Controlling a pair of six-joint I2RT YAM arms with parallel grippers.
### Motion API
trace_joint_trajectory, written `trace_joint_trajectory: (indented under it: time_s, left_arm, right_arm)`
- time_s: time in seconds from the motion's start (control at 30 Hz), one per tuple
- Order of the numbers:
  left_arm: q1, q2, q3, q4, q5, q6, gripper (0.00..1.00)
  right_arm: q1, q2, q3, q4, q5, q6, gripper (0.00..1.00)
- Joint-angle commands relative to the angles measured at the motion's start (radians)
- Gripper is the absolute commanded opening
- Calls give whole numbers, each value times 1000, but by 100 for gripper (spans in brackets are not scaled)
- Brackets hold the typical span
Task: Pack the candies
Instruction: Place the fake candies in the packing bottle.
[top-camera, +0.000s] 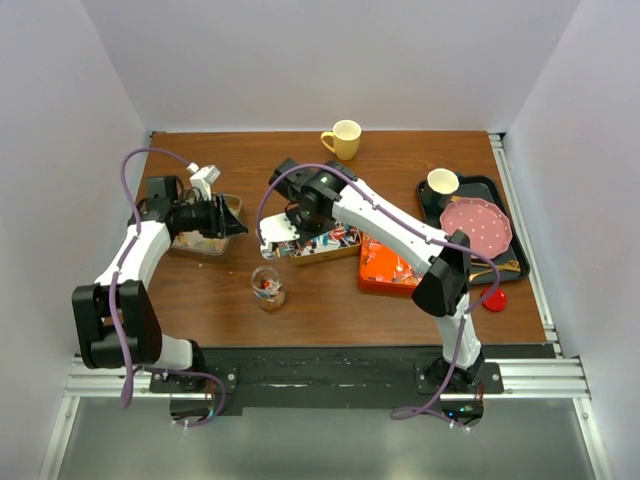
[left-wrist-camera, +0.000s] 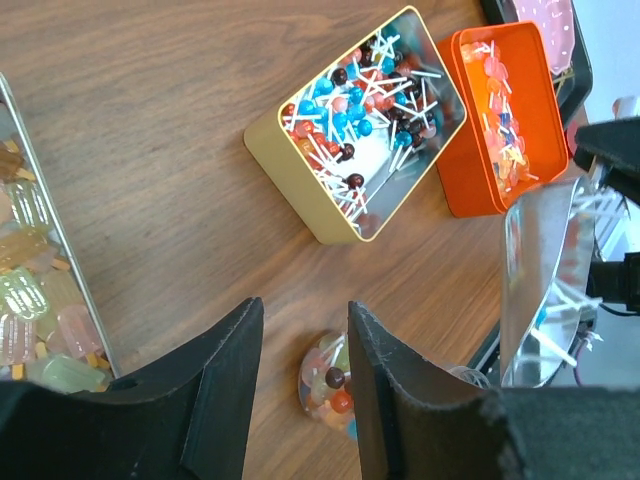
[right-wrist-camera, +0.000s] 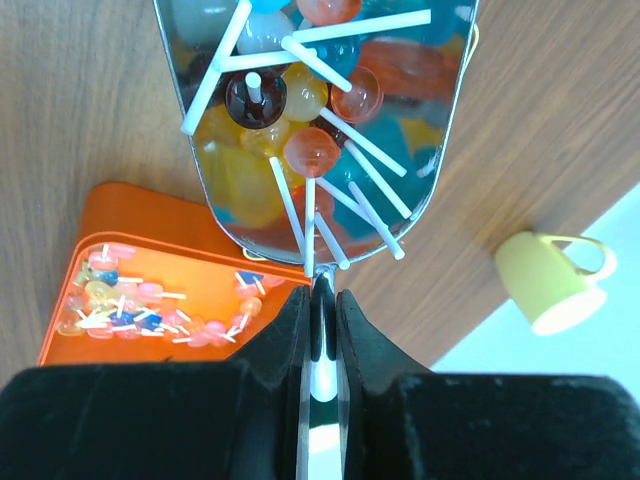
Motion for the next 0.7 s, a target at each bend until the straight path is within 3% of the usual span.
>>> trace_joint_trajectory:
  time_s: [0.0, 0.27, 0.67]
  left_arm:
    - [14, -55, -17, 55, -5, -18, 45]
    - [25, -74, -27, 62, -26, -30, 46]
    - [34, -94, -50, 78, -34, -50, 48]
  right_arm:
    - [56, -8, 36, -166, 108, -8, 0]
    - [119, 38, 83, -234, 237, -9, 0]
    - [175, 11, -3, -224, 355, -48, 0]
